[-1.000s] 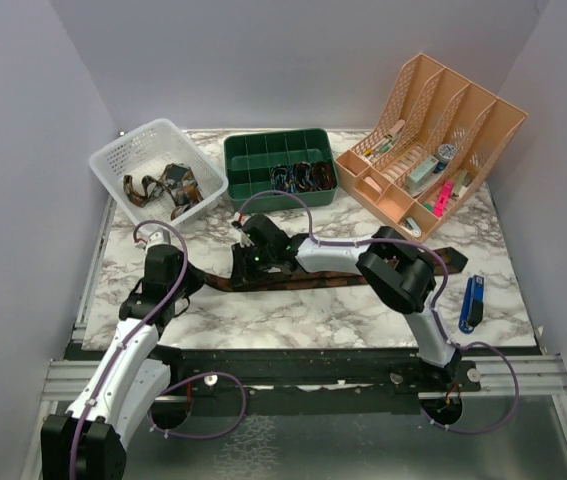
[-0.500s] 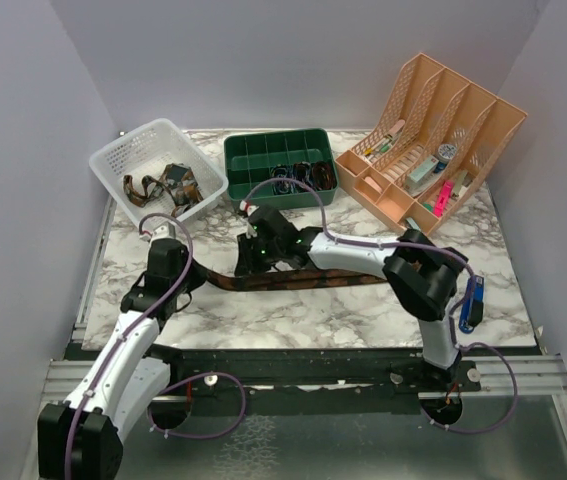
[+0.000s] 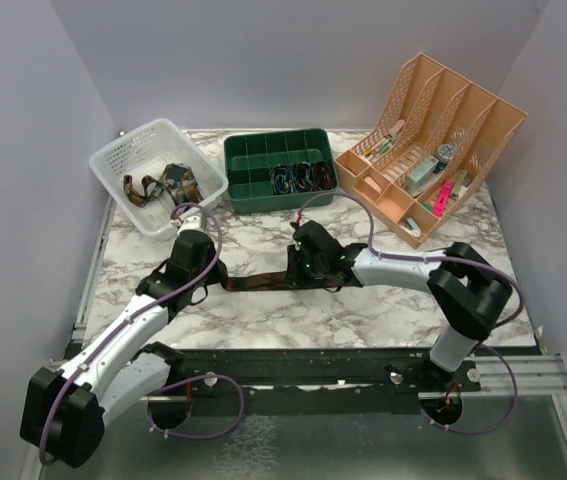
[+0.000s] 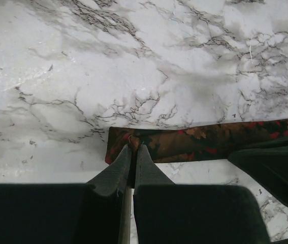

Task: Roll the ties
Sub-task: Roll the tie at the center of the board.

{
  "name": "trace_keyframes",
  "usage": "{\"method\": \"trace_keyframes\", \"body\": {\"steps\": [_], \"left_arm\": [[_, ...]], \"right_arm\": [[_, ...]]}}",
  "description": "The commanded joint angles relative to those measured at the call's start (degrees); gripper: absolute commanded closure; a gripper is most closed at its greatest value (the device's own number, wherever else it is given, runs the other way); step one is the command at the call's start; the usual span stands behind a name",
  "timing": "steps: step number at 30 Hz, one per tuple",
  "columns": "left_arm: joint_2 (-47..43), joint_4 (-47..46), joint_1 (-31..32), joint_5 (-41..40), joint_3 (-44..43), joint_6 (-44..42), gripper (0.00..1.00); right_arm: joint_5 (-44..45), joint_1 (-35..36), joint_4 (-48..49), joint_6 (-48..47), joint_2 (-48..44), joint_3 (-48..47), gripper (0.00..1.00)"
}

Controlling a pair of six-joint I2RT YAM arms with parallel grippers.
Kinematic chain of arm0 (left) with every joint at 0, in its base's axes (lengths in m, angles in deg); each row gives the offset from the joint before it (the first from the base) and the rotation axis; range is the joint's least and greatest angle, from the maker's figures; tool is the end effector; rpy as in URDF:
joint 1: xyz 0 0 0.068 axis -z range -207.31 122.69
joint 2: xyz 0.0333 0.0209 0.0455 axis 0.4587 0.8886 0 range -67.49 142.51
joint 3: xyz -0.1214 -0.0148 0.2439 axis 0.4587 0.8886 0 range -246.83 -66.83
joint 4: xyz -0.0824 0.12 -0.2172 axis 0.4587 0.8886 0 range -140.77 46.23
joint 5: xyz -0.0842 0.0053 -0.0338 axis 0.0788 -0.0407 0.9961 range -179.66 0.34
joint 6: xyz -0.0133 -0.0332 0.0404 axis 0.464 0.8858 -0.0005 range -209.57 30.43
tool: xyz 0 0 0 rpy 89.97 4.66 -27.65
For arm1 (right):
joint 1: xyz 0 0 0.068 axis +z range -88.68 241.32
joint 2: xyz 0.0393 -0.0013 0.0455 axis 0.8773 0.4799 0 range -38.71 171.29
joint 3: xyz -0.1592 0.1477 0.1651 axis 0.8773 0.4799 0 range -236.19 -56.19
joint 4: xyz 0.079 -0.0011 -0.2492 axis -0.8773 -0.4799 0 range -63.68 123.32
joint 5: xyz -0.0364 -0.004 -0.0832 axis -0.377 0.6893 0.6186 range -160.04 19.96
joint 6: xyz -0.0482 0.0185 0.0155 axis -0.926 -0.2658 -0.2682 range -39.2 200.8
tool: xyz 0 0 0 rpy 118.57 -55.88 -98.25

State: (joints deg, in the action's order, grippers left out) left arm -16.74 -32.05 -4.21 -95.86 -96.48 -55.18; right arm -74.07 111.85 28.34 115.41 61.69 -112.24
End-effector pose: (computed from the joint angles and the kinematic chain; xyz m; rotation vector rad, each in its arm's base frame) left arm 0.1736 -0.0699 0.2157 -0.2837 2.2763 -0.4074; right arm 0.2244 0.2765 0.1618 -0.3896 2.5439 0.7119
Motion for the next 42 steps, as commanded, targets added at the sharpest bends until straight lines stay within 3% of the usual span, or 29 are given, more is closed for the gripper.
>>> {"method": "trace_keyframes", "body": {"steps": [1, 15, 32, 35, 42], "left_arm": [[2.8, -2.2, 4.4, -3.0, -1.8, -1.9, 1.0], [10.2, -9.0, 15.7, -7.2, -0.5, -0.4, 1.0], [15.3, -16.1, 17.1, -5.9, 4.3, 5.0, 0.97], [16.6, -17.8, 17.1, -4.0, 4.6, 6.4, 0.94], [15.8, -20.2, 17.1, -1.5, 5.1, 7.8, 0.74]], "right_arm": [[8.9, -0.7, 4.0, 1.6, -7.5, 2.0, 0.8], [8.4, -1.6, 4.1, 4.0, -10.5, 2.9, 0.79], [0.1, -1.9, 8.1, 7.2, -6.9, 2.5, 0.79], [-0.4, -2.0, 9.0, 7.7, -6.6, 3.0, 0.79], [-0.9, -2.0, 9.2, 8.0, -6.2, 3.2, 0.78]]}}
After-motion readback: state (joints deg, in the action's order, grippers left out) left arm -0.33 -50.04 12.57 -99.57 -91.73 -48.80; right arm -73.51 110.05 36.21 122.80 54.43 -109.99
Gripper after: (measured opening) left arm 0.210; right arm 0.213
